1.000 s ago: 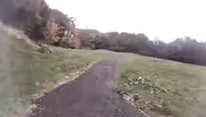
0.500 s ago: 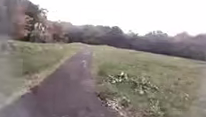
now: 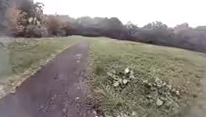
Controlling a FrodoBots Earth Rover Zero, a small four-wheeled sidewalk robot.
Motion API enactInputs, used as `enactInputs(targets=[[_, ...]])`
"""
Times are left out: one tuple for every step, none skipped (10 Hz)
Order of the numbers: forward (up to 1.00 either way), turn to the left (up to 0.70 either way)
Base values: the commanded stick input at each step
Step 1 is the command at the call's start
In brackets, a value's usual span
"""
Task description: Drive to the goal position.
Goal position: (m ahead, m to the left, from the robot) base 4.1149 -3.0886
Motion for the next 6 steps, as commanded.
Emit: enactInputs(targets=[[1.0, 0.4], [1.0, 0.4], [1.0, 0.4], [1.0, 0.4], [1.0, 0.4], [1.0, 0.4]])
